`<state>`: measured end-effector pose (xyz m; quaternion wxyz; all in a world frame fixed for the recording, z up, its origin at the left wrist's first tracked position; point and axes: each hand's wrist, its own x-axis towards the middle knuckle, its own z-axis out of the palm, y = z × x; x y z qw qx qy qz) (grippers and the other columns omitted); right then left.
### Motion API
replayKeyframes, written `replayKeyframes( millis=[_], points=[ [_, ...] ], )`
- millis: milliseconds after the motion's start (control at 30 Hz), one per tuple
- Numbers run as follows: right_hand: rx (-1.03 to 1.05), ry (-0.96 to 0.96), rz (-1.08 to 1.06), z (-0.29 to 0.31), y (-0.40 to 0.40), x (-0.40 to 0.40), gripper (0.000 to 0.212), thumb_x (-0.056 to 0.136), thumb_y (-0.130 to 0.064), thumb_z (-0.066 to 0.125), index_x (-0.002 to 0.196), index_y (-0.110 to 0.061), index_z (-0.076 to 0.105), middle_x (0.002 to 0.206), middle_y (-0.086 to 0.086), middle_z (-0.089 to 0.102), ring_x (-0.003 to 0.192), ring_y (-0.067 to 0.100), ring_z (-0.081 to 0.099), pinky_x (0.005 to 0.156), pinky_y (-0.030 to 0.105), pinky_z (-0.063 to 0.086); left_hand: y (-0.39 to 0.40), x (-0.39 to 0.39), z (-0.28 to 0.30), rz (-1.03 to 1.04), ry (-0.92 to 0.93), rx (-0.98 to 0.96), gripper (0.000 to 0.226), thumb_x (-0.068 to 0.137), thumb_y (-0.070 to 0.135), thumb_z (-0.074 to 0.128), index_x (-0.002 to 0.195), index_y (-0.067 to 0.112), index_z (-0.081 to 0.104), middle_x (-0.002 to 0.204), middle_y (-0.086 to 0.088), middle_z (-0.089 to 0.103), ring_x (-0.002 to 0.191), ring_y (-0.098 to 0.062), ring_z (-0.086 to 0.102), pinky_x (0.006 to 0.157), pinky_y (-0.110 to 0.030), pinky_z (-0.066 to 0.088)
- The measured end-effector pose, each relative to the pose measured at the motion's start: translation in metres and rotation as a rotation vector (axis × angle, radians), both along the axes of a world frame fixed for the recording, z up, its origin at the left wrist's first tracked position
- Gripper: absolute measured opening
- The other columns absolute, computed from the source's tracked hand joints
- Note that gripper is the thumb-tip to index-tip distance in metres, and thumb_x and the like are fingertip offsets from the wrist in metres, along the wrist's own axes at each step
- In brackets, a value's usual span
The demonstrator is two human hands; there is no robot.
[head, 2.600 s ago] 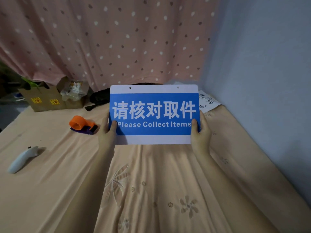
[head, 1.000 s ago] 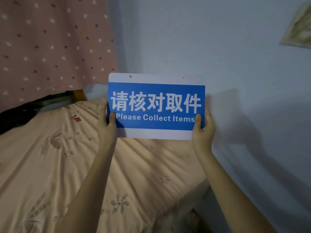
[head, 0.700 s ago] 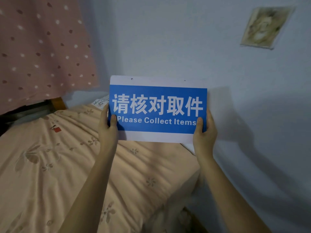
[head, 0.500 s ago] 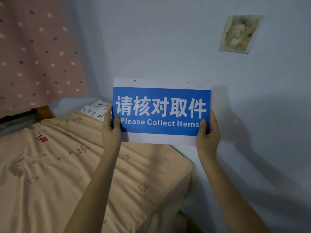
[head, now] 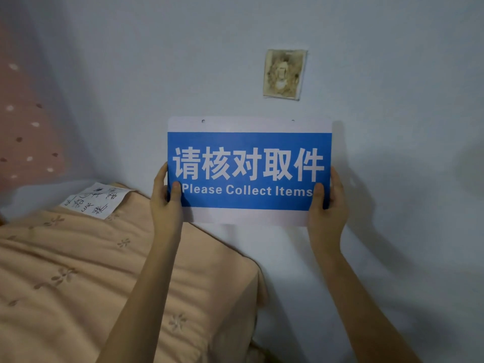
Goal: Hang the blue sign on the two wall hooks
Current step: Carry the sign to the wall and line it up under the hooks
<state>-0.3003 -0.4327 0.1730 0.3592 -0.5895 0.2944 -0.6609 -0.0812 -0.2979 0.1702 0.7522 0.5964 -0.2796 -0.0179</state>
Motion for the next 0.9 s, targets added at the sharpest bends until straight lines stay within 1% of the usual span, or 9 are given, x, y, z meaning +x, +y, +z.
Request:
replayKeyframes(
  millis=[100, 167, 300, 400, 567, 667, 733, 833, 900],
  points=[
    [-0.012, -0.011, -0.041, 0.006, -0.006, -0.016, 0.04, 0.096, -0.007, 0.047, 0.137, -0.004, 0.046, 0.129, 0.002, 0.058, 0.1, -0.019, 0.055, 0.083, 0.004, 0.046, -0.011, -0.013, 0.007, -0.025, -0.018, -0.011, 0.04, 0.094, 0.017, 0.043, 0.127, 0.039, 0.046, 0.098, -0.007, 0.058, 0.087, -0.012, 0.052, 0.087, -0.032, 0.045],
    [-0.022, -0.009, -0.068, 0.01, -0.009, -0.027, 0.041, 0.096, -0.007, 0.048, 0.137, -0.002, 0.045, 0.127, 0.003, 0.058, 0.097, -0.021, 0.055, 0.079, 0.001, 0.045, -0.019, -0.021, 0.012, -0.042, -0.022, -0.013, 0.039, 0.095, 0.018, 0.043, 0.129, 0.038, 0.045, 0.099, 0.0, 0.059, 0.088, -0.01, 0.054, 0.088, -0.033, 0.046],
    [-0.025, -0.018, -0.107, 0.018, -0.014, -0.048, 0.041, 0.097, -0.009, 0.047, 0.137, -0.006, 0.045, 0.131, 0.003, 0.058, 0.1, -0.019, 0.055, 0.082, 0.002, 0.045, -0.034, -0.036, 0.021, -0.083, -0.05, -0.022, 0.041, 0.096, 0.017, 0.042, 0.134, 0.031, 0.042, 0.097, 0.01, 0.06, 0.089, -0.004, 0.056, 0.084, -0.025, 0.046],
    [-0.028, -0.023, -0.148, 0.025, -0.016, -0.063, 0.041, 0.097, -0.01, 0.047, 0.138, -0.008, 0.045, 0.133, 0.004, 0.057, 0.109, -0.005, 0.057, 0.089, 0.013, 0.049, -0.044, -0.05, 0.028, -0.108, -0.07, -0.043, 0.041, 0.096, 0.017, 0.042, 0.135, 0.031, 0.042, 0.096, 0.006, 0.06, 0.087, -0.001, 0.056, 0.077, -0.019, 0.044],
    [-0.044, -0.033, -0.191, 0.042, -0.021, -0.086, 0.042, 0.097, -0.011, 0.047, 0.139, -0.008, 0.044, 0.134, 0.008, 0.057, 0.116, 0.017, 0.059, 0.092, 0.03, 0.051, -0.061, -0.073, 0.047, -0.145, -0.07, -0.076, 0.04, 0.097, 0.017, 0.041, 0.134, 0.032, 0.042, 0.101, 0.003, 0.061, 0.087, 0.002, 0.058, 0.074, -0.013, 0.045],
    [-0.07, -0.039, -0.216, 0.054, -0.026, -0.1, 0.041, 0.097, -0.013, 0.047, 0.138, -0.013, 0.044, 0.133, 0.007, 0.058, 0.115, 0.019, 0.06, 0.092, 0.034, 0.052, -0.072, -0.085, 0.062, -0.159, -0.085, -0.088, 0.041, 0.097, 0.017, 0.04, 0.136, 0.031, 0.041, 0.106, 0.003, 0.06, 0.089, 0.002, 0.058, 0.071, -0.01, 0.046],
    [-0.075, -0.054, -0.228, 0.061, -0.029, -0.108, 0.042, 0.097, -0.016, 0.047, 0.139, -0.017, 0.043, 0.132, 0.004, 0.058, 0.112, 0.012, 0.061, 0.088, 0.027, 0.054, -0.079, -0.092, 0.072, -0.173, -0.099, -0.101, 0.041, 0.097, 0.017, 0.039, 0.136, 0.03, 0.04, 0.109, 0.004, 0.06, 0.092, 0.0, 0.058, 0.076, -0.014, 0.047],
    [-0.078, -0.09, -0.229, 0.073, -0.036, -0.121, 0.043, 0.098, -0.018, 0.047, 0.14, -0.019, 0.042, 0.128, -0.003, 0.058, 0.1, -0.006, 0.062, 0.079, 0.01, 0.053, -0.089, -0.103, 0.086, -0.196, -0.125, -0.121, 0.041, 0.097, 0.017, 0.04, 0.136, 0.03, 0.04, 0.117, 0.001, 0.059, 0.099, -0.008, 0.059, 0.082, -0.022, 0.048],
    [-0.086, -0.115, -0.235, 0.08, -0.039, -0.129, 0.043, 0.098, -0.016, 0.047, 0.14, -0.017, 0.042, 0.124, -0.005, 0.059, 0.096, -0.013, 0.06, 0.075, 0.005, 0.05, -0.096, -0.11, 0.095, -0.206, -0.14, -0.135, 0.042, 0.097, 0.016, 0.039, 0.136, 0.03, 0.041, 0.116, 0.0, 0.059, 0.097, -0.006, 0.059, 0.082, -0.023, 0.048]
  ],
)
